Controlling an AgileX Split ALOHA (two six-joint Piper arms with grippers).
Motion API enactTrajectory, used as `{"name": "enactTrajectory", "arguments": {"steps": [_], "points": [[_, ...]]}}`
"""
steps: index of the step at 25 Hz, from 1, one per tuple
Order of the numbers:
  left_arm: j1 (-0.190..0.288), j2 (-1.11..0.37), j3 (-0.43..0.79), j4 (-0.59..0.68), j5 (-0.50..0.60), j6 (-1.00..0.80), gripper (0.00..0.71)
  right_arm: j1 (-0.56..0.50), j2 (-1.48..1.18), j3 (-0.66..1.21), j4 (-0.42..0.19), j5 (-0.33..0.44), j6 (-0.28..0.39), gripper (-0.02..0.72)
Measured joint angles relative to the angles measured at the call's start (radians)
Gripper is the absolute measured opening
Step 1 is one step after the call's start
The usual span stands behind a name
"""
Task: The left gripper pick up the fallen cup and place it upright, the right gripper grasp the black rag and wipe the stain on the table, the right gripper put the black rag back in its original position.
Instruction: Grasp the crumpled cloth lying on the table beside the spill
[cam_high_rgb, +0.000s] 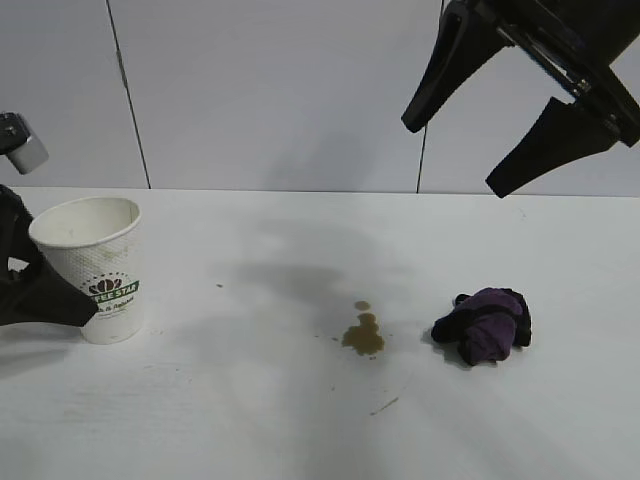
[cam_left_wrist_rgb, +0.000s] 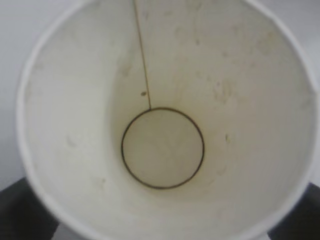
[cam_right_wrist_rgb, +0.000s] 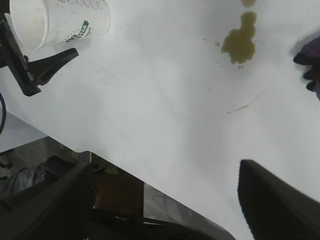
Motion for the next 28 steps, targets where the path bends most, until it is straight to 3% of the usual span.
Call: {"name": "enactTrajectory", "arguments": {"steps": [6,12,17,22,28], "points": [[0.017,-0.149,0.001,0.303,-0.125,-0.434,0.694,0.0,0.0,0.0,0.0,0.0,0.0,0.547],[0.125,-0.381,0.006,0.503,-0.183,-0.785,0.694,0.0,0.0,0.0,0.0,0.0,0.0,0.547],[0.201,-0.597,0.011,0.49,-0.265,-0.864,0.694,0.0,0.0,0.0,0.001,0.0,0.0,0.547],[0.203,-0.81,0.012,0.477,-0.339,-0.871,0.694,0.0,0.0,0.0,0.001,0.0,0.0,0.547],[0.203,-1.084,0.013,0.429,-0.341,-0.873,0.694,0.0,0.0,0.0,0.001,0.0,-0.002,0.547]]}}
